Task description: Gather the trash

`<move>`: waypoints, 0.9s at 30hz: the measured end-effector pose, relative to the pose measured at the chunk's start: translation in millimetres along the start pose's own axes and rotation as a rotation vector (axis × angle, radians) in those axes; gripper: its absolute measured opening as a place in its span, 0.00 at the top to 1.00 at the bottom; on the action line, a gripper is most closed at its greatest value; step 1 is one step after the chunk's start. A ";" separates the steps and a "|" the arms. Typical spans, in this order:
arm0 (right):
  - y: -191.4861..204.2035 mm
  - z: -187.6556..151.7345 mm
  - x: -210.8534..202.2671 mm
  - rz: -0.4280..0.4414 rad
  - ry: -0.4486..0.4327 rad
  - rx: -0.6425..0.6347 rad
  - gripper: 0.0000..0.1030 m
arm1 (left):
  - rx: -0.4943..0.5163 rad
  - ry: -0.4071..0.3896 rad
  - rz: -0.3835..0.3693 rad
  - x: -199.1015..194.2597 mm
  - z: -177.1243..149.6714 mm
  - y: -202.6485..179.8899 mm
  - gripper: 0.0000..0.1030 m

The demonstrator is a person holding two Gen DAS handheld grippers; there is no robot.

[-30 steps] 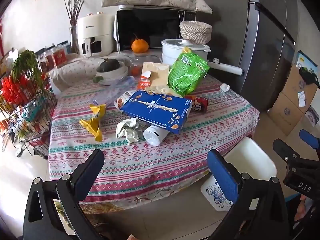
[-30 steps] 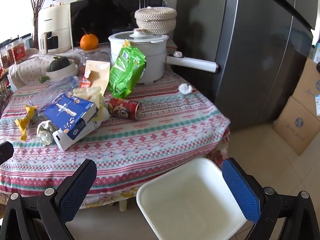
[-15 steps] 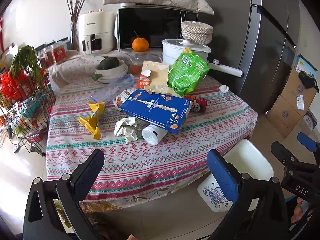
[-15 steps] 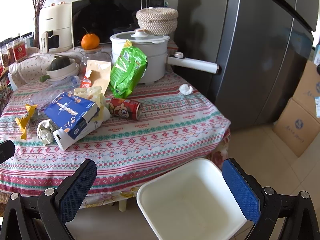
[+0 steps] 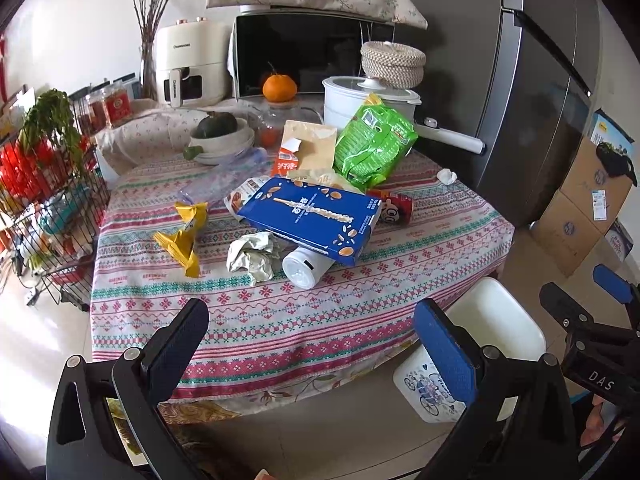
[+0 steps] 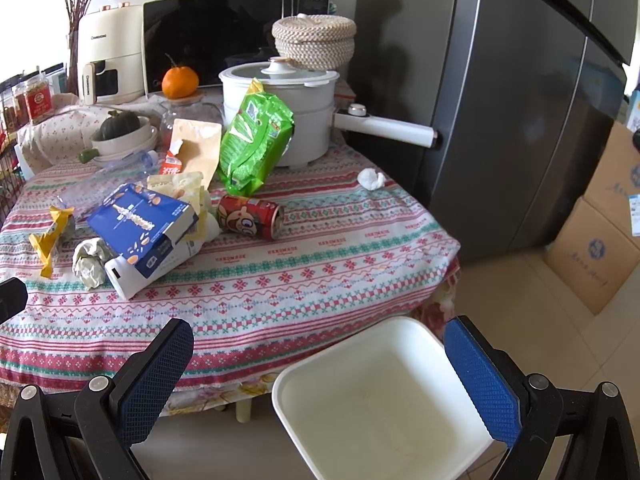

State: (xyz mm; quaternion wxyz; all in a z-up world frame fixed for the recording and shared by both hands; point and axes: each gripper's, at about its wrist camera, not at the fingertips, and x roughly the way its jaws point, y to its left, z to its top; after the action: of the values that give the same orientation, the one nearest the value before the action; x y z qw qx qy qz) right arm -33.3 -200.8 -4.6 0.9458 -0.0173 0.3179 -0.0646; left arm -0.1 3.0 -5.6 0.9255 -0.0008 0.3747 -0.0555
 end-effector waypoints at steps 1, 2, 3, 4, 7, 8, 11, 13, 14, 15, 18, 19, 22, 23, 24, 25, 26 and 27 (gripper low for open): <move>-0.1 -0.1 0.0 0.000 0.000 0.000 0.00 | 0.001 0.000 0.000 0.0 -0.1 -0.3 0.00; -0.5 0.1 0.3 0.000 0.000 0.000 0.00 | 0.001 -0.001 0.001 -0.3 0.0 -0.4 0.00; -0.5 0.1 0.3 0.000 0.000 0.000 0.00 | 0.000 -0.002 0.002 -0.4 -0.1 -0.2 0.00; -0.5 0.2 0.3 0.001 0.000 -0.001 0.00 | -0.001 -0.003 0.002 -0.7 -0.2 -0.3 0.00; -0.2 0.3 0.4 0.001 -0.001 -0.004 0.00 | -0.001 -0.003 0.002 -0.8 0.2 -0.1 0.00; 0.4 0.1 -0.3 -0.001 -0.003 -0.004 0.00 | 0.000 -0.001 0.001 -0.9 0.1 0.0 0.00; 0.0 0.1 -0.9 -0.001 -0.006 -0.003 0.00 | 0.000 -0.003 0.001 -1.4 0.1 0.2 0.00; -0.1 0.1 -0.7 -0.002 -0.005 -0.003 0.00 | -0.001 -0.003 0.002 -0.9 0.2 0.1 0.00; -0.1 0.0 -0.9 -0.002 -0.005 -0.003 0.00 | 0.000 -0.003 0.003 -1.1 0.5 -0.1 0.00; 0.1 -0.1 -0.9 -0.002 -0.005 -0.003 0.00 | 0.000 -0.003 0.003 -1.2 0.7 -0.1 0.00; -0.3 -0.2 -1.2 -0.002 -0.004 -0.003 0.00 | 0.000 -0.004 0.003 -1.2 0.6 -0.2 0.00; -0.2 -0.2 -1.1 -0.001 -0.005 -0.003 0.00 | 0.000 -0.004 0.003 -1.4 0.8 0.0 0.00; -0.6 0.0 -0.9 -0.002 -0.007 -0.003 0.00 | -0.001 -0.004 0.002 -1.7 1.0 -0.2 0.00; -0.2 0.0 -0.9 -0.002 -0.007 -0.002 0.00 | 0.000 -0.005 0.003 -1.8 0.8 -0.2 0.00; -0.1 0.0 -0.9 -0.002 -0.007 -0.002 0.00 | 0.000 -0.004 0.002 -1.6 0.9 -0.1 0.00; -0.2 0.0 -0.8 -0.002 -0.007 -0.001 0.00 | -0.001 -0.005 0.002 -1.6 0.8 0.0 0.00; 0.0 0.0 -1.0 -0.003 -0.008 -0.003 0.00 | -0.001 -0.005 0.002 -1.7 0.9 0.0 0.00; -0.2 0.0 -1.0 -0.003 -0.008 -0.003 0.00 | -0.001 -0.005 0.003 -2.0 0.8 -0.2 0.00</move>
State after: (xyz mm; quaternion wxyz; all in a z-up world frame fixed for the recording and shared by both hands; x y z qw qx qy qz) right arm -34.1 -200.9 -4.0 0.9468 -0.0195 0.3143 -0.0656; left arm -1.0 3.1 -3.6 0.9265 -0.0009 0.3724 -0.0541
